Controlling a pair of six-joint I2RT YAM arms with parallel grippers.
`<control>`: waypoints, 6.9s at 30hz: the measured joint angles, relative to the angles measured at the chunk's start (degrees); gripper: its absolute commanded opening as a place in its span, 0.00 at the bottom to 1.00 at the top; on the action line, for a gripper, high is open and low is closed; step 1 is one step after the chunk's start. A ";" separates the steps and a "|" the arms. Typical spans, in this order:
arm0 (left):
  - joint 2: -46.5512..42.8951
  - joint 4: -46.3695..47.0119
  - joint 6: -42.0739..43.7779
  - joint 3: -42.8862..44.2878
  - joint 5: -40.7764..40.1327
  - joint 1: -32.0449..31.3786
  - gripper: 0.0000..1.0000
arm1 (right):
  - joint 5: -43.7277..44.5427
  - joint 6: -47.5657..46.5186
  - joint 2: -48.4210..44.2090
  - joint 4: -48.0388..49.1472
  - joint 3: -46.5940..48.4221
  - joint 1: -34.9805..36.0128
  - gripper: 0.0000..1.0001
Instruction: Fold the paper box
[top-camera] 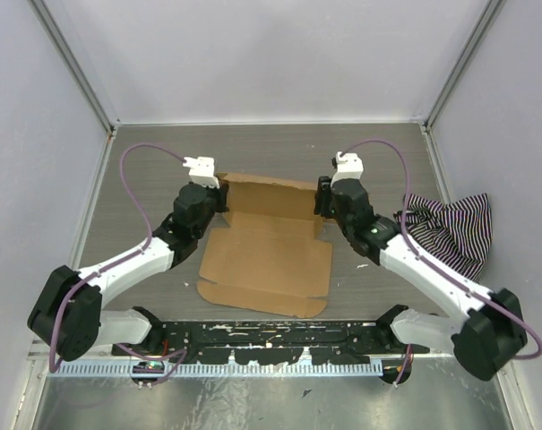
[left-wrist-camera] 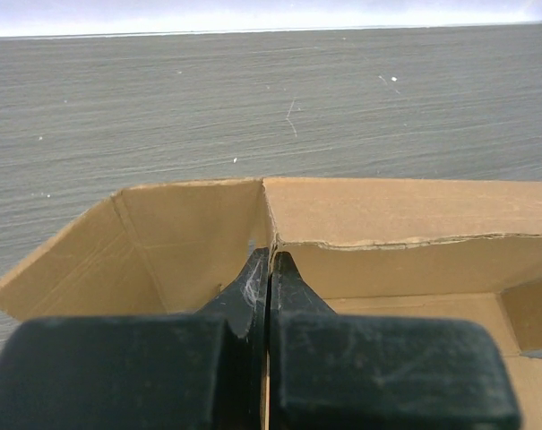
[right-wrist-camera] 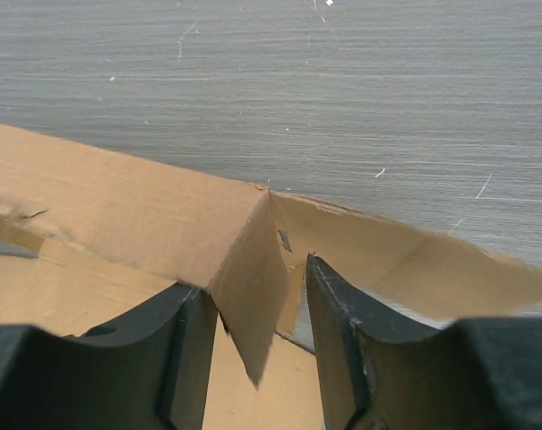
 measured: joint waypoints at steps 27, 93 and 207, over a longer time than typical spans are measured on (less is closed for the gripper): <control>3.48 10.93 5.70 -6.78 -16.09 -2.43 0.00 | 13.62 6.03 -0.13 -9.07 -1.66 -18.14 0.52; 3.15 7.41 7.48 -5.77 -19.10 -4.42 0.00 | -52.09 -15.74 19.80 13.25 1.64 -18.21 0.45; 27.63 15.02 -24.41 -0.55 24.87 28.61 0.57 | -8.74 -4.04 19.23 5.79 3.28 -9.46 0.01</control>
